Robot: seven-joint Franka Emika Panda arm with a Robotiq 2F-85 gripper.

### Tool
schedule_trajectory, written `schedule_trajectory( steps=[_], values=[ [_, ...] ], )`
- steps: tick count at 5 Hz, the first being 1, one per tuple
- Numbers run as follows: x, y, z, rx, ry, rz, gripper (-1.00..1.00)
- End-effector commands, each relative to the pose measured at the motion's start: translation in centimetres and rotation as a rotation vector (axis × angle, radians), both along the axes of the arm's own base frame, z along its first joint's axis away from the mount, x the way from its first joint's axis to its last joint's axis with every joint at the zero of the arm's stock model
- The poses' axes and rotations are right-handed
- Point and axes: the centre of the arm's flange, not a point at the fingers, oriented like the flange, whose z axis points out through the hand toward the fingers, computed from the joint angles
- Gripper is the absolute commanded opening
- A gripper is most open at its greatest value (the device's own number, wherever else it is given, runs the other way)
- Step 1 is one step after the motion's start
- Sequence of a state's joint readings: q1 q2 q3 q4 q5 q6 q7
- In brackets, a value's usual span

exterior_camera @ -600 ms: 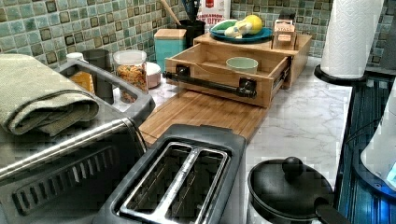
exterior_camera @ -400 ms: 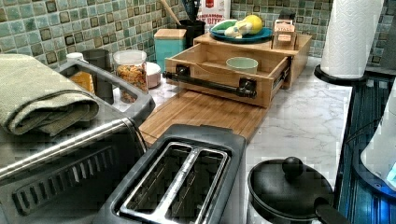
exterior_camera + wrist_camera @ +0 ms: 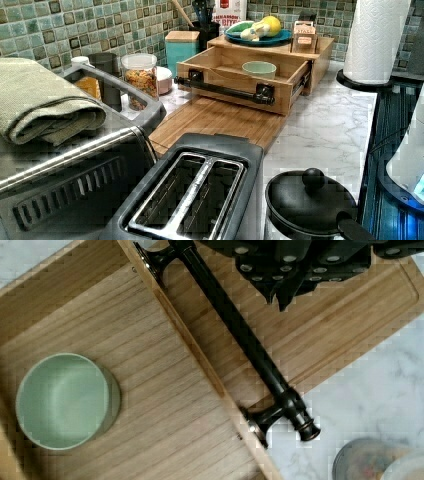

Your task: Close the drawer.

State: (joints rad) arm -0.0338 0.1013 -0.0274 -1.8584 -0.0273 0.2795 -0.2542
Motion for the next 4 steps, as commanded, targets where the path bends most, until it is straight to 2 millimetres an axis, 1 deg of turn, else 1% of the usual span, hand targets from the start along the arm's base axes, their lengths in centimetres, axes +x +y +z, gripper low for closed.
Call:
schedule_trajectory(
  steps=[1,2,3,4],
  values=[
    [-1.1,6.0,-1.5,0.127,-0.052,0.215,-1.0],
    [-1.6,8.8,-2.4,0.138,-0.087,0.289,-1.0],
    [-2.1,11.3,-3.8,0.09,-0.066,0.397,-1.0],
    [-2.5,12.3,-5.4,0.036,-0.036,0.522,-1.0]
  ],
)
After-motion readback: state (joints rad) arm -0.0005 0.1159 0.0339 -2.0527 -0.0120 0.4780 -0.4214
